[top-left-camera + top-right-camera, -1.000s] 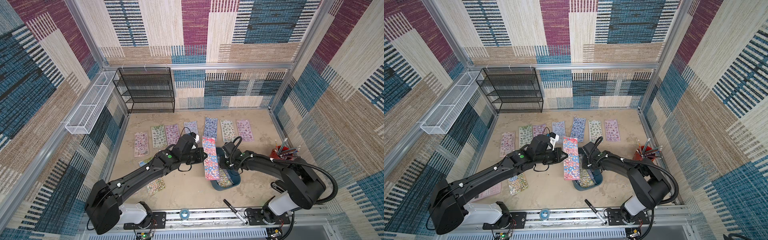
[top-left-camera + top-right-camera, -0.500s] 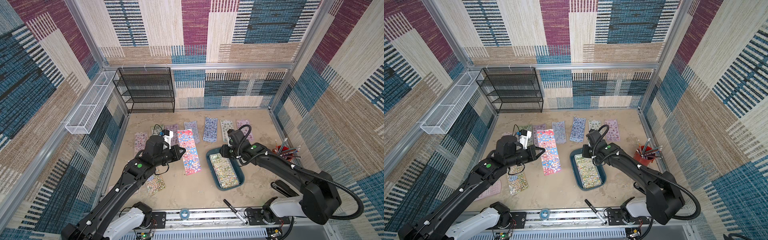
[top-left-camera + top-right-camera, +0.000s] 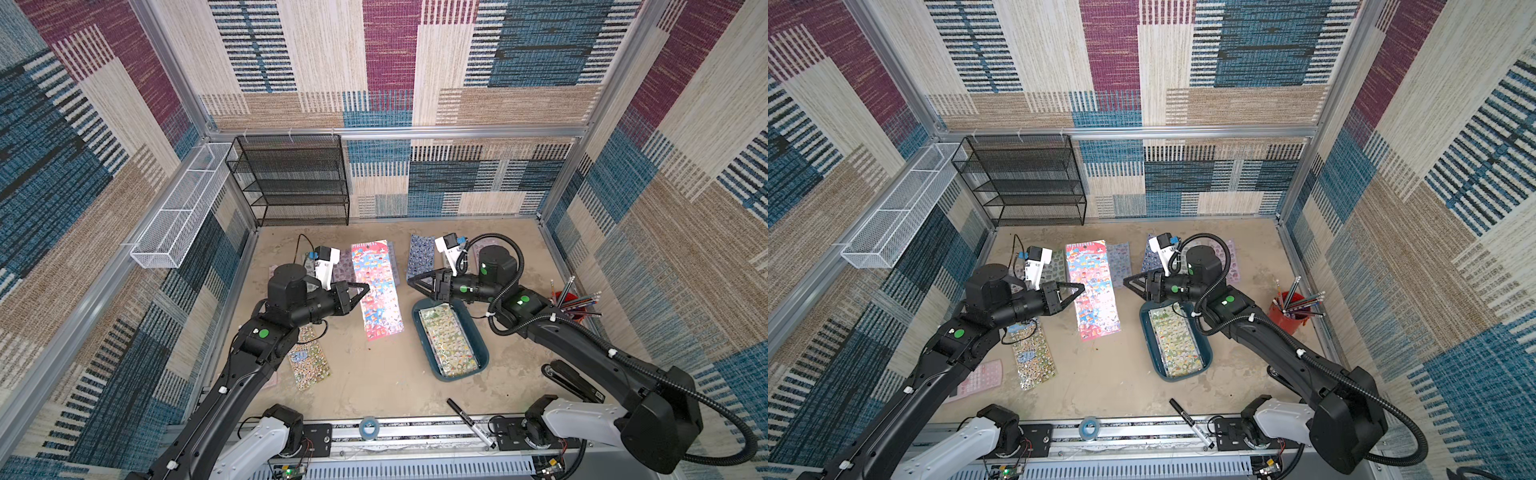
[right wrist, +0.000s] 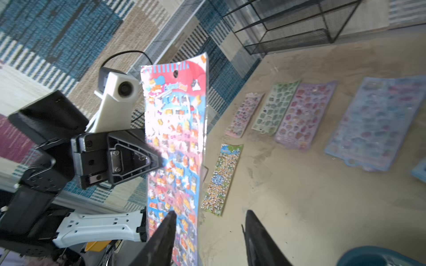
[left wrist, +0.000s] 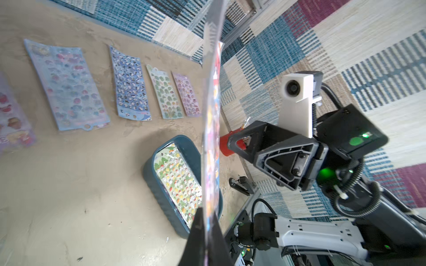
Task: Take the stickers out of the storage box
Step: Pick up the sticker from the storage box.
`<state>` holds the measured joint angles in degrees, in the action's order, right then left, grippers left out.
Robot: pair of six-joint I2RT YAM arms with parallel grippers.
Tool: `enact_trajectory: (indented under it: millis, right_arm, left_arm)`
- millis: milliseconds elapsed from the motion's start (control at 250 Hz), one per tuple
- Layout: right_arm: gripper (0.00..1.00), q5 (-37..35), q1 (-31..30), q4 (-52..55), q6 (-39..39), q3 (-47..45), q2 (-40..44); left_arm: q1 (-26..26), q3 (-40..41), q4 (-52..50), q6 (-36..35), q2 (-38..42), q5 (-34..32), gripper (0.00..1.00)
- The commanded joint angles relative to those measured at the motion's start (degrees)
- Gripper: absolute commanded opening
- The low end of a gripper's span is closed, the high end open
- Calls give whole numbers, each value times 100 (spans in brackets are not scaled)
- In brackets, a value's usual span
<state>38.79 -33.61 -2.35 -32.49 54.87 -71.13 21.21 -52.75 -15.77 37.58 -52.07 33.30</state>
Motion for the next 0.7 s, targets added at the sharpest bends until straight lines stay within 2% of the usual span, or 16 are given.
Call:
enact_trajectory:
  millis: [0, 92, 196, 264, 372, 456, 528, 600, 640, 696]
  right_arm:
    - [49, 688, -188, -789, -192, 32, -134]
    - [48, 736, -418, -943, -176, 39, -221]
    - [41, 703, -590, -1191, -284, -6, -309]
    - [30, 711, -620, -1423, -460, -80, -363]
    - [0, 566, -615, -1524, -579, -95, -403]
    - [0, 525, -618, -1447, -568, 4, -464]
    - [0, 477, -629, -1329, -516, 96, -522]
    - [0, 307, -646, -1075, -363, 179, -592]
    - [0, 152, -680, -891, -228, 226, -629]
    - [0, -140, -777, -535, 24, 331, -695]
  left_arm:
    - [-62, 45, 675, 261, 40, 558, 0]
    - [-114, 107, 824, 343, 35, 680, 0]
    - [-170, 260, 1128, 529, 46, 839, 0]
    - [-216, 328, 1271, 622, 56, 893, 0]
    - [-269, 392, 1405, 725, 56, 985, 0]
    - [-323, 367, 1288, 683, 95, 989, 0]
    - [-423, 262, 930, 516, 215, 852, 27]
    - [-518, 14, 255, 211, 411, 394, 57]
    - [-554, -202, -284, -10, 533, 42, 66]
    - [-575, -580, -1139, -336, 668, -923, 76]
